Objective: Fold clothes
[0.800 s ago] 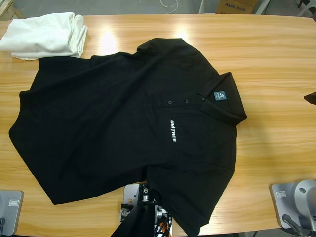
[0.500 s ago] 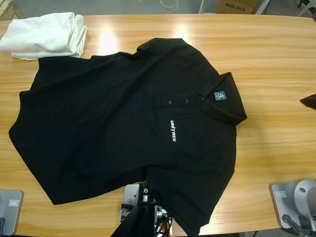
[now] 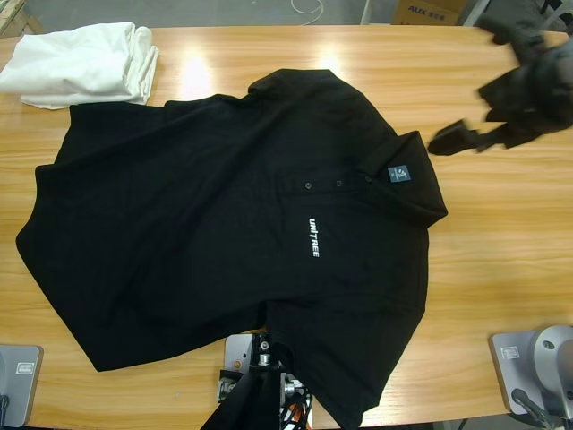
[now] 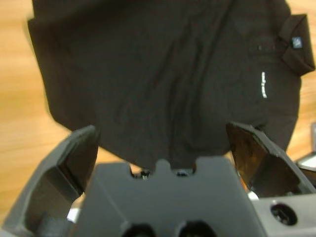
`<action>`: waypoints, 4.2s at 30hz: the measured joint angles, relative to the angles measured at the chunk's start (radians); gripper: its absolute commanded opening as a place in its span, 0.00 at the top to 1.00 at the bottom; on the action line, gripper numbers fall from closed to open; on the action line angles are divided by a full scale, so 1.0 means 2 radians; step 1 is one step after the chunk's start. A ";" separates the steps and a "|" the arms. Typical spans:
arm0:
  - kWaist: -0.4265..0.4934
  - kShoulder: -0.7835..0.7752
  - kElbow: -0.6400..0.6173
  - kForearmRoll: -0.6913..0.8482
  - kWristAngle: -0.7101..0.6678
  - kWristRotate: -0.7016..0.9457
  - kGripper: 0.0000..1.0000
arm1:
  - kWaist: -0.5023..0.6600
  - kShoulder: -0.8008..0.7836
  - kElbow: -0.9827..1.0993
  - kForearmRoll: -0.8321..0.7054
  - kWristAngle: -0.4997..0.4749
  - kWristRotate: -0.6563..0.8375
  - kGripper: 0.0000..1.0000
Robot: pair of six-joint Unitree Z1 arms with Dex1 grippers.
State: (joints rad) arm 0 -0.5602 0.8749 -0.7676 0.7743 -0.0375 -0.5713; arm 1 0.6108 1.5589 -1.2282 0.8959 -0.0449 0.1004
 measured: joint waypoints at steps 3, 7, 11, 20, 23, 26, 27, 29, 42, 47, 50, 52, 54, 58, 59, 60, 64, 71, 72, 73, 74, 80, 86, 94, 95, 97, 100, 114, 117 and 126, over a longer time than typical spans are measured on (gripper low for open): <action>-0.043 0.017 0.007 0.002 0.034 -0.063 0.00 | 0.022 0.045 -0.001 -0.011 0.000 0.013 0.00; -0.090 0.074 0.008 0.002 0.054 -0.122 0.00 | 0.040 0.092 -0.020 -0.017 0.007 0.059 0.00; -0.124 0.110 0.008 0.001 0.071 -0.172 0.00 | 0.041 0.141 -0.026 -0.018 0.009 0.100 0.00; -0.131 0.112 0.008 -0.001 0.077 -0.183 0.00 | 0.041 0.229 -0.037 -0.053 0.013 0.119 0.00; -0.131 0.112 0.008 -0.002 0.077 -0.183 0.00 | 0.032 0.243 -0.039 -0.059 0.013 0.122 0.00; -0.131 0.112 0.006 -0.005 0.077 -0.183 0.00 | 0.006 0.245 -0.043 -0.063 0.008 0.123 0.00; -0.131 0.112 0.006 -0.006 0.077 -0.183 0.00 | -0.005 0.245 -0.044 -0.064 0.003 0.123 0.00; -0.131 0.112 0.006 -0.007 0.077 -0.183 0.00 | -0.038 0.245 -0.045 -0.068 -0.012 0.123 0.00; -0.139 0.112 0.000 -0.025 0.062 -0.193 0.00 | -0.136 0.241 -0.068 -0.067 -0.026 0.095 0.00; -0.166 0.112 0.011 -0.060 0.054 -0.243 0.00 | -0.114 0.156 -0.069 -0.040 -0.026 0.092 0.00; -0.196 0.119 0.031 -0.078 0.037 -0.312 0.09 | -0.079 0.075 -0.058 -0.022 -0.023 0.109 0.00; -0.220 0.129 0.055 -0.091 0.033 -0.362 0.46 | -0.055 0.029 -0.034 -0.018 -0.021 0.130 0.00; -0.238 0.141 0.072 -0.096 0.042 -0.396 0.40 | -0.030 -0.002 -0.002 -0.018 -0.019 0.151 0.00; -0.246 0.185 0.084 -0.138 0.063 -0.399 0.34 | 0.011 -0.037 0.044 -0.019 -0.013 0.182 0.00; -0.247 0.206 0.084 -0.146 0.063 -0.397 0.34 | 0.015 -0.045 0.049 -0.019 -0.011 0.187 0.00; -0.251 0.224 0.084 -0.152 0.062 -0.396 0.34 | 0.017 -0.051 0.052 -0.019 -0.009 0.188 0.00; -0.271 0.265 0.085 -0.168 0.061 -0.396 0.34 | 0.019 -0.067 0.059 -0.020 -0.006 0.190 0.00; -0.279 0.281 0.089 -0.186 0.062 -0.396 0.34 | 0.019 -0.075 0.078 -0.021 -0.002 0.190 0.00; -0.279 0.287 0.090 -0.195 0.062 -0.396 0.34 | 0.019 -0.077 0.080 -0.021 -0.001 0.190 0.00; -0.280 0.295 0.091 -0.205 0.062 -0.396 0.34 | 0.019 -0.080 0.081 -0.021 0.000 0.190 0.00; -0.280 0.304 0.091 -0.215 0.063 -0.396 0.34 | 0.019 -0.086 0.083 -0.022 0.000 0.190 0.00; -0.281 0.344 0.091 -0.245 0.063 -0.396 1.00 | 0.019 -0.112 0.098 -0.022 0.001 0.190 0.00; -0.281 0.359 0.093 -0.291 0.063 -0.387 1.00 | 0.019 -0.113 0.102 -0.023 0.001 0.192 0.00; -0.273 0.362 0.093 -0.317 0.072 -0.338 1.00 | 0.019 -0.113 0.112 -0.036 0.001 0.195 0.00; -0.270 0.364 0.093 -0.317 0.072 -0.337 1.00 | 0.019 -0.113 0.114 -0.039 0.001 0.195 0.00; -0.264 0.367 0.093 -0.317 0.072 -0.333 1.00 | 0.019 -0.113 0.119 -0.044 0.001 0.195 0.00; -0.251 0.368 0.092 -0.317 0.072 -0.329 1.00 | 0.019 -0.113 0.127 -0.052 0.005 0.196 0.00; -0.110 0.409 -0.016 -0.392 0.003 -0.312 1.00 | 0.019 -0.110 0.158 -0.089 0.023 0.196 0.00; -0.090 0.445 -0.048 -0.410 -0.032 -0.311 0.28 | 0.019 -0.108 0.163 -0.095 0.025 0.196 0.00; -0.056 0.533 -0.093 -0.440 -0.107 -0.286 0.00 | 0.019 -0.107 0.167 -0.098 0.058 0.196 0.00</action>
State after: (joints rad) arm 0 -0.6719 1.9403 -0.9532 -0.1059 -0.2505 -1.1427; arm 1 0.6490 1.3447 -0.8941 0.6996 0.0711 0.4916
